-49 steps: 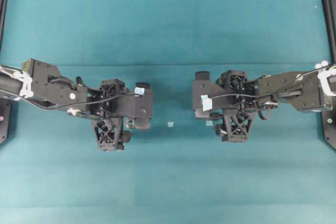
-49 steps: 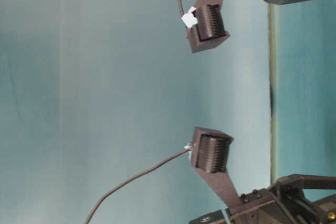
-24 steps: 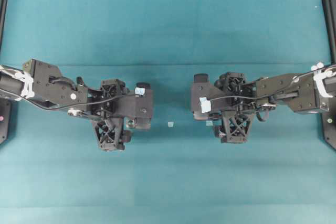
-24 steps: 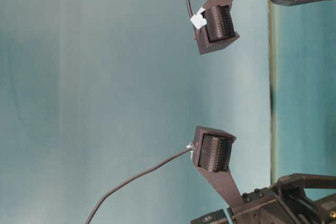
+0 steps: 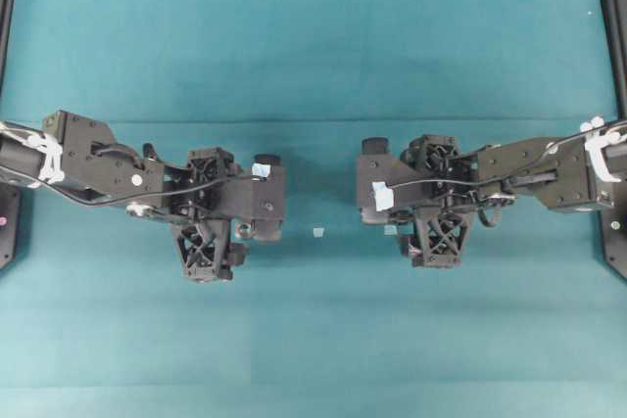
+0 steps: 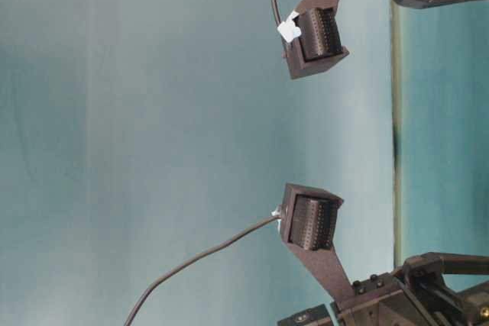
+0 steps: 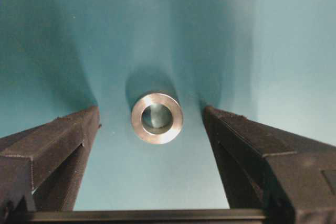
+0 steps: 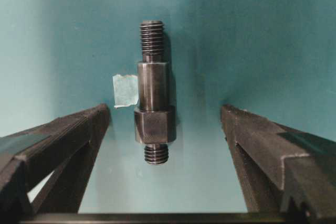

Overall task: Insert the washer onto the shaft with both hands.
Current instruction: 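Close left gripper on the washer and right gripper on the shaft's hex collar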

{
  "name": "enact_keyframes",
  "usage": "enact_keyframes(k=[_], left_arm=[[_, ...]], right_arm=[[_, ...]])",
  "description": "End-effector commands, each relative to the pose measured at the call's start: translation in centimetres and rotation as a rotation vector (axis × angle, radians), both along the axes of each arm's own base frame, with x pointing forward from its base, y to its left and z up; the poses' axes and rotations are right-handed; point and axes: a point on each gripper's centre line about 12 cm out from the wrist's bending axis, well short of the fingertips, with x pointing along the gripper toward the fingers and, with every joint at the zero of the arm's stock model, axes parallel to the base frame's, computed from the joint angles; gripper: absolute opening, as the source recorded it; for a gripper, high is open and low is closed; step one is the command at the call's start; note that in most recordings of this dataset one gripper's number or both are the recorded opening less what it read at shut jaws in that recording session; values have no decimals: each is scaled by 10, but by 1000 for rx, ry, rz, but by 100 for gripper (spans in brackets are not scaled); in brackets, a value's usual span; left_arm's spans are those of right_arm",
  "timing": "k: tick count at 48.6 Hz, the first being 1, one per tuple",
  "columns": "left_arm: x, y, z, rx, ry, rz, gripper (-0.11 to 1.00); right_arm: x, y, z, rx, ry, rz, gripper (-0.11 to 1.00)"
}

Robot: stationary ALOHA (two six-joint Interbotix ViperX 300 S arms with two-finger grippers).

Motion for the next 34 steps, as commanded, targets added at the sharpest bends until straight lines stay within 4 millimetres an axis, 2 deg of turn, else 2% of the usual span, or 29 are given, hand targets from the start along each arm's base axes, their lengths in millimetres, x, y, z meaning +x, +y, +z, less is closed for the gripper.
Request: enact_keyframes(k=[1, 11, 19, 24, 34], left_arm=[[3, -1, 1, 0, -11, -2, 90], [2, -2, 1, 0, -8, -4, 89], [2, -4, 2, 0, -11, -11, 85], [2, -5, 2, 0, -11, -14, 74], [3, -6, 2, 1, -14, -18, 41]], right_arm=[[1, -1, 2, -4, -9, 5, 92], [1, -1, 1, -3, -4, 4, 90], [1, -1, 2, -2, -6, 2, 78], [1, -1, 1, -2, 0, 2, 65], [-8, -2, -5, 0, 26, -3, 32]])
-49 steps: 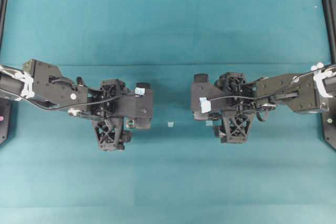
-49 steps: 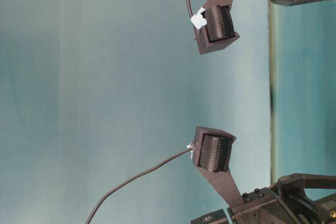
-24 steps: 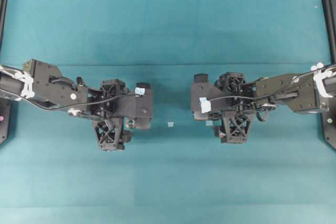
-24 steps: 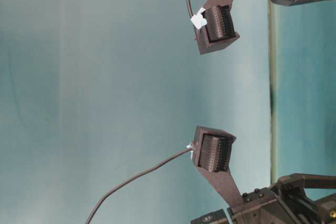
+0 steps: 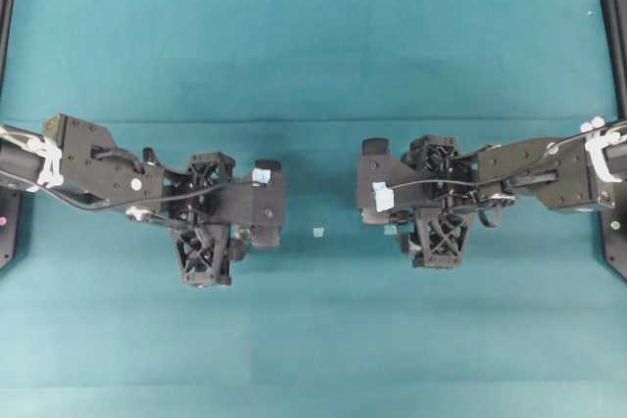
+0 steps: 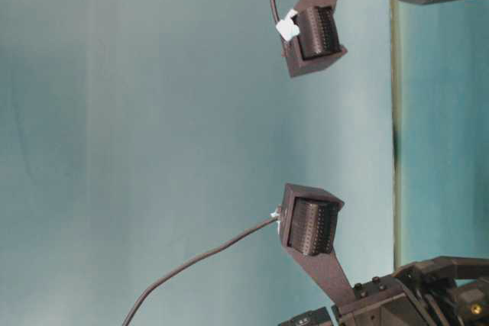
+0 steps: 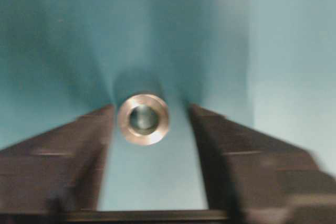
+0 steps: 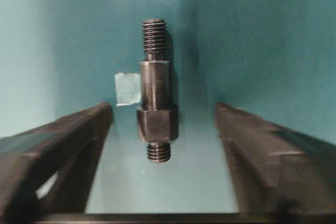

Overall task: Insert the washer onto the shaft with both hands.
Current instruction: 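Close left gripper on the washer and right gripper on the shaft's hex collar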

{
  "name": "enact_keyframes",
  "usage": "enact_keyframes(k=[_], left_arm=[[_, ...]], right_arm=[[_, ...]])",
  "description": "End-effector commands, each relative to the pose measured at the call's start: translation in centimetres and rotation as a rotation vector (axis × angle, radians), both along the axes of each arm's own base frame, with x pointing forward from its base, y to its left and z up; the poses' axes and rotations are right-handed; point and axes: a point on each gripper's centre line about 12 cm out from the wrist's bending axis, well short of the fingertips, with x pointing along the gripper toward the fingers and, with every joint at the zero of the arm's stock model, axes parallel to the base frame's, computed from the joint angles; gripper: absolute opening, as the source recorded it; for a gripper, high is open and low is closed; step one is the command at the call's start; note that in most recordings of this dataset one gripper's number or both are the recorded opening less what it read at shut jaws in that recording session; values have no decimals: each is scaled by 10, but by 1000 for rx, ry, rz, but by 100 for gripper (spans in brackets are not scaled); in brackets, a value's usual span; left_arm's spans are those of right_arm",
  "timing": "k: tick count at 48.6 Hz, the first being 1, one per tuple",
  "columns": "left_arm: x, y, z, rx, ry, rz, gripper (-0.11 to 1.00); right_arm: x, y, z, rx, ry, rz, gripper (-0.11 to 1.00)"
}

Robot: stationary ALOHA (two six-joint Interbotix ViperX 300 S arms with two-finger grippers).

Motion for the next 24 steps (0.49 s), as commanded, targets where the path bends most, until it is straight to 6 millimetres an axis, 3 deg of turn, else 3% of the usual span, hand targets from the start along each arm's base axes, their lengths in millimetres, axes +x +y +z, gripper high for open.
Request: enact_keyframes(k=[1, 9, 24], left_arm=[[3, 1, 2, 1, -12, 2, 38], [3, 1, 1, 0, -11, 2, 37], [2, 1, 2, 1, -11, -1, 37]], right_arm=[[-5, -2, -5, -1, 20, -4, 29], [-9, -4, -7, 0, 28, -8, 10], [-9, -10, -7, -1, 25, -25, 7]])
